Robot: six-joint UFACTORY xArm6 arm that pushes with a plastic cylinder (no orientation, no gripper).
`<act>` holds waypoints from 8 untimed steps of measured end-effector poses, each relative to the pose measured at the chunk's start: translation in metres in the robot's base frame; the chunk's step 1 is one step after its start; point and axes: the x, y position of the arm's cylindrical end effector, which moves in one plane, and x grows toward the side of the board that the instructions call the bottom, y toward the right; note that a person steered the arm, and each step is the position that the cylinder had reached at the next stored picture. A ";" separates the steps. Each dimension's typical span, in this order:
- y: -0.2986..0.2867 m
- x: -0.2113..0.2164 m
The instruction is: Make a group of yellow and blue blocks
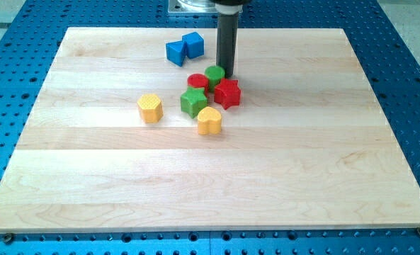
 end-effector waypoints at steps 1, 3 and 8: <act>0.091 0.025; 0.008 0.116; -0.123 0.124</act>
